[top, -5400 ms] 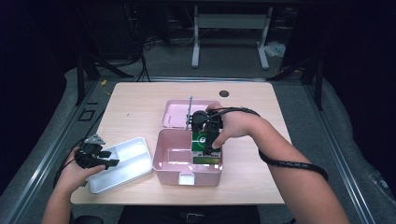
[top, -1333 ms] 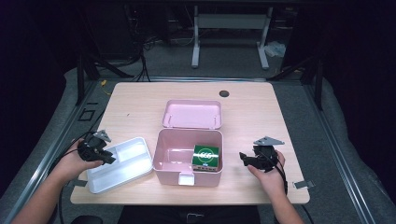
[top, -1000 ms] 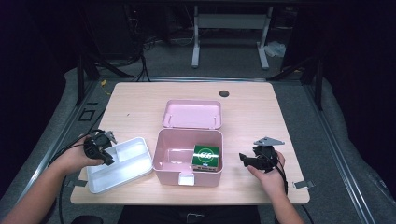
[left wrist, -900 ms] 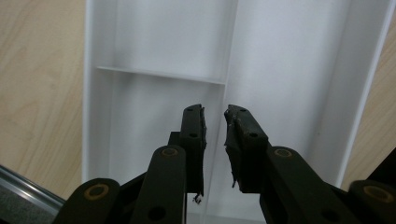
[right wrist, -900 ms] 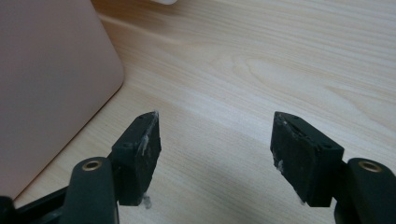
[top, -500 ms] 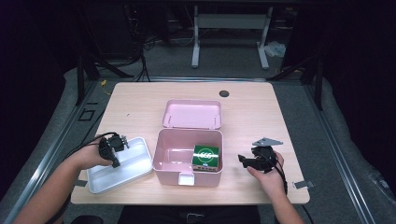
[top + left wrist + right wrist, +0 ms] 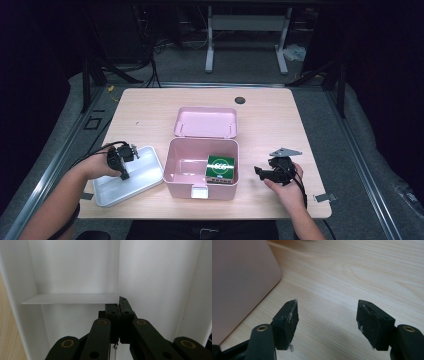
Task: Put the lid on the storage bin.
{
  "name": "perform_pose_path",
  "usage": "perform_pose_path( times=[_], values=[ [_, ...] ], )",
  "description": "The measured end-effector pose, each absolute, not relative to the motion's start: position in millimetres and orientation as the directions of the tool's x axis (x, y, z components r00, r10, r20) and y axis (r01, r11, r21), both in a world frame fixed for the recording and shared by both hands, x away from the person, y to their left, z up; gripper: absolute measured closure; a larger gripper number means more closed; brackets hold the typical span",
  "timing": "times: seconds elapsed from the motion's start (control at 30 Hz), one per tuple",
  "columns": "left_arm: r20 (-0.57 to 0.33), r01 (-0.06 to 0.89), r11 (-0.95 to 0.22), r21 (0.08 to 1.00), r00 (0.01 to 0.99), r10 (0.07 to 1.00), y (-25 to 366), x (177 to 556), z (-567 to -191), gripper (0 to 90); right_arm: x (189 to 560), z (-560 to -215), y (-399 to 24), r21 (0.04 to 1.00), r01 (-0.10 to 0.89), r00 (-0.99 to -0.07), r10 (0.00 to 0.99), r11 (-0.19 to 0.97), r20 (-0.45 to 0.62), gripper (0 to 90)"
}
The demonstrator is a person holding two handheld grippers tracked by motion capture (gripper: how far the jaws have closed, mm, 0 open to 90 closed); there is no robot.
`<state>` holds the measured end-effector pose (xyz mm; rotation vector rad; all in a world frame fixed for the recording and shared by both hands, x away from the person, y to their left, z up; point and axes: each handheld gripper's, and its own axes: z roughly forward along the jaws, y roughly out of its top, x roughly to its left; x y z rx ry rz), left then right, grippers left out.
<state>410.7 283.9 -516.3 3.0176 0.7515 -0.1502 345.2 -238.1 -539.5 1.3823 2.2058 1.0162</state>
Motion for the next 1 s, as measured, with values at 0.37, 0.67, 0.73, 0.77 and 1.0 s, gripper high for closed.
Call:
perform_pose_path(
  times=[0.37, 0.67, 0.73, 0.77, 1.0],
  values=[
    [-0.066, 0.491, -0.871, 0.009, 0.87, 0.489, 297, 410, -472, 89.1, 346, -539, -239, 0.723, 0.635, -0.47, 0.879, 0.27, 0.085, 33.8],
    [-0.068, 0.495, -0.869, -0.005, 0.867, 0.494, 307, 405, -457, 89.2, 346, -539, -240, 0.722, 0.639, -0.464, 0.881, 0.264, 0.088, 33.8],
    [-0.067, 0.496, -0.868, -0.005, 0.866, 0.495, 309, 404, -452, 89.2, 346, -540, -240, 0.722, 0.639, -0.463, 0.882, 0.264, 0.087, 33.8],
    [-0.067, 0.497, -0.868, -0.003, 0.866, 0.496, 310, 404, -450, 89.2, 346, -540, -240, 0.723, 0.639, -0.462, 0.882, 0.264, 0.087, 33.8],
    [-0.033, 0.496, -0.868, 0.018, 0.868, 0.495, 311, 403, -420, 89.2, 346, -540, -241, 0.727, 0.636, -0.461, 0.883, 0.26, 0.088, 33.8]
  ],
)
